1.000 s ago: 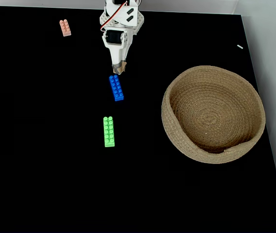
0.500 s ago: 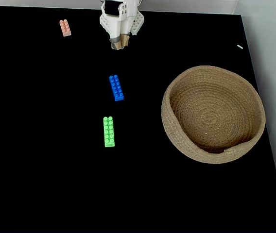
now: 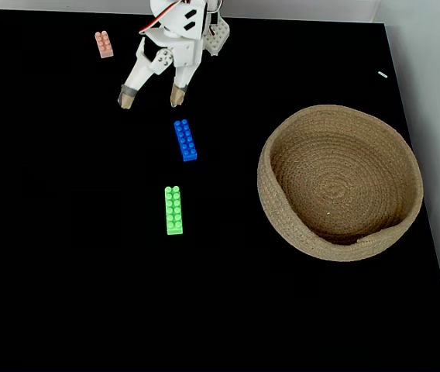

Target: Place the lego blocks in the tray

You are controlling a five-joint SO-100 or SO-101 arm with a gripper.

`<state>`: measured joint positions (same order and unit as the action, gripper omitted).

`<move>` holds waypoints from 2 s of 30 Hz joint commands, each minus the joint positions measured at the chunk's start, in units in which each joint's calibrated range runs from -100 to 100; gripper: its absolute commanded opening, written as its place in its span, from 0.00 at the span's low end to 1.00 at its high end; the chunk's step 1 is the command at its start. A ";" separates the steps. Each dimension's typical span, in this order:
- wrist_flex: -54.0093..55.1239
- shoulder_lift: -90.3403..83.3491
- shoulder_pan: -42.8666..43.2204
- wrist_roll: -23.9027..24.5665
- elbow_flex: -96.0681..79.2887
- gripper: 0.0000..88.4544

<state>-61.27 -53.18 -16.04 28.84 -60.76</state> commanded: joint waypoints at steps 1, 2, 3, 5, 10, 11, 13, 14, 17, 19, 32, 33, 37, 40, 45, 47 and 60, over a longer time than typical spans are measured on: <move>3.83 4.17 -0.12 2.88 3.90 0.42; 5.08 5.03 -0.03 3.42 3.71 0.41; 6.33 5.72 0.13 3.81 3.71 0.41; 9.16 7.35 0.30 4.40 3.71 0.41; 11.83 10.36 2.52 5.32 4.35 0.41; 11.91 10.53 2.85 5.42 4.35 0.41; 12.91 11.22 3.51 5.42 3.71 0.41; 14.33 11.74 3.92 5.42 2.99 0.42; 16.91 13.20 5.41 5.62 2.35 0.42; 16.91 13.71 6.40 5.96 2.44 0.42; 24.41 16.38 9.78 4.88 -3.76 0.44; 24.41 16.98 9.86 4.84 -3.76 0.44; 24.49 20.51 10.19 5.08 -3.13 0.43; 24.49 22.83 10.19 5.08 -2.12 0.43; 24.57 23.86 10.19 4.88 -1.67 0.42; 24.66 24.03 10.44 4.84 -1.76 0.41; 25.82 23.43 11.59 3.32 -2.21 0.41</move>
<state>-36.09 -28.41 -5.62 32.89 -65.27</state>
